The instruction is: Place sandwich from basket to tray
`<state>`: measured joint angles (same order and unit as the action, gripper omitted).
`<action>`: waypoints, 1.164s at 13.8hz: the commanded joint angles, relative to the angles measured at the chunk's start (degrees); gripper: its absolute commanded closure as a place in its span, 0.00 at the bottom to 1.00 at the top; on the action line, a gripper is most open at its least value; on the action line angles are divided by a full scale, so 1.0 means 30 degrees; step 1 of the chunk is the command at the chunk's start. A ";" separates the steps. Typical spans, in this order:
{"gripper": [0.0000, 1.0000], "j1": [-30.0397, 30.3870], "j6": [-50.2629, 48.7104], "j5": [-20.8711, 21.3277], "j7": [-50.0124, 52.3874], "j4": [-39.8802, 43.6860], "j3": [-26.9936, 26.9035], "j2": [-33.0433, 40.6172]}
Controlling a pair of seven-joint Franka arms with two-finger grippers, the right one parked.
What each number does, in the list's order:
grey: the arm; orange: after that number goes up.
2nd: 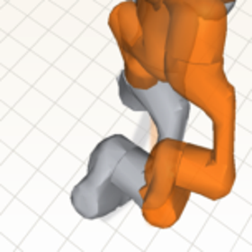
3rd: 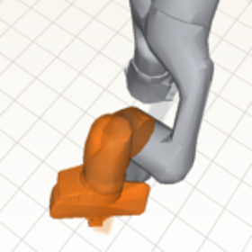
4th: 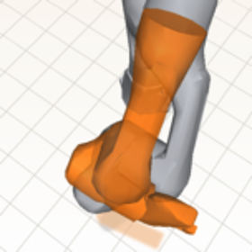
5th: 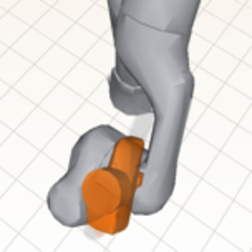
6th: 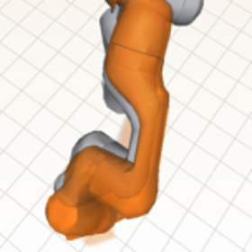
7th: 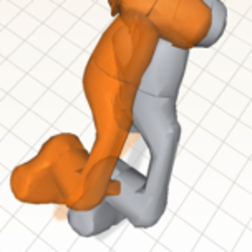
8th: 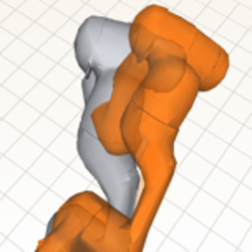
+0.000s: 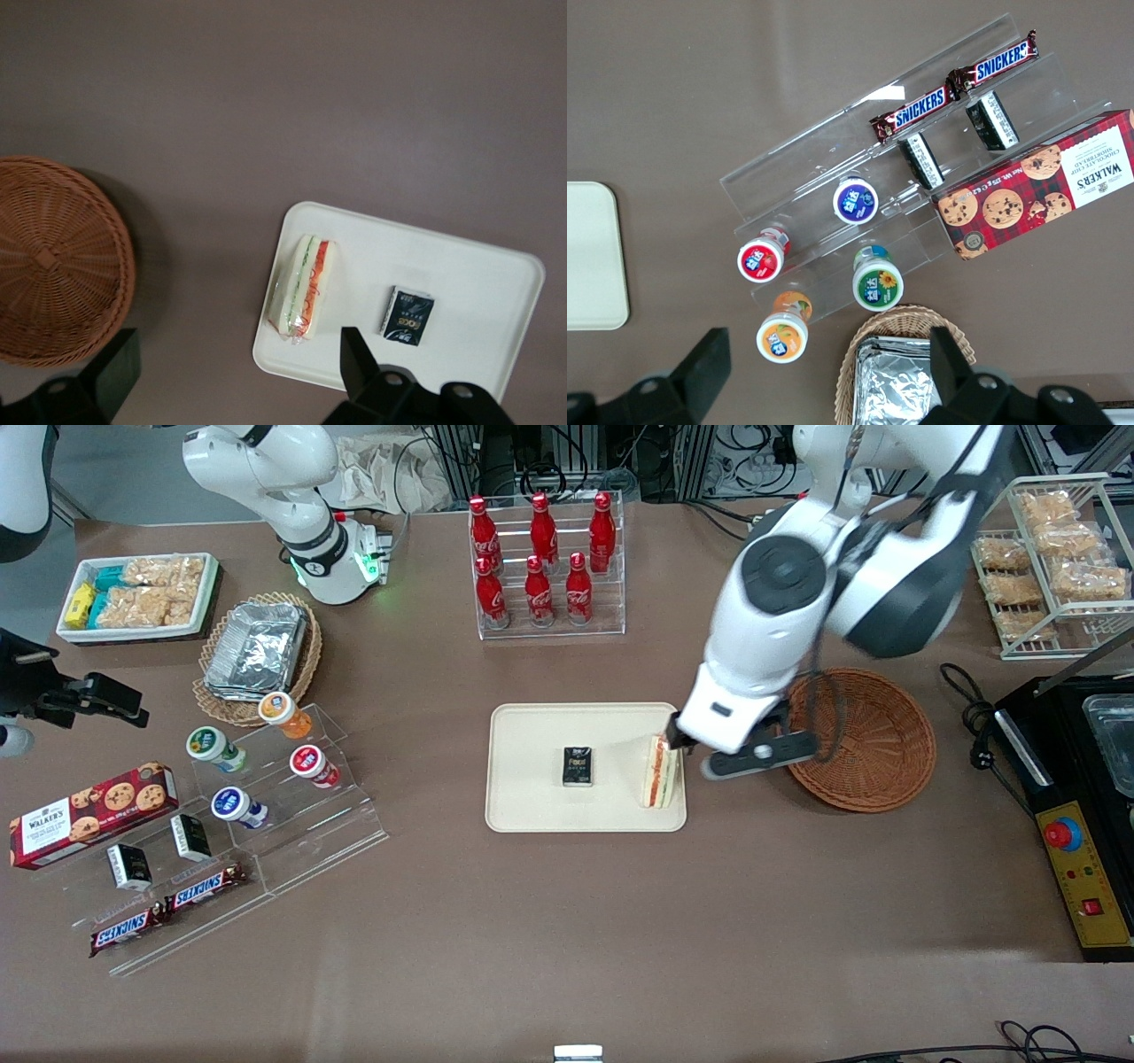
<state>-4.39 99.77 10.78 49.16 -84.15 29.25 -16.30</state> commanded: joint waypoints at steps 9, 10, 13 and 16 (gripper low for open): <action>0.00 -0.0822 -0.2669 -0.3241 -1.2303 -0.3499 -0.8777 0.7332; 0.00 -0.0822 -0.2670 -0.3503 -1.3446 -0.3764 -0.9362 0.7684; 0.00 -0.0676 -0.3489 -0.3535 -1.5450 -0.3155 -1.0363 0.7543; 0.00 -0.0588 -0.3490 -0.3533 -1.5624 -0.2714 -1.0363 0.7191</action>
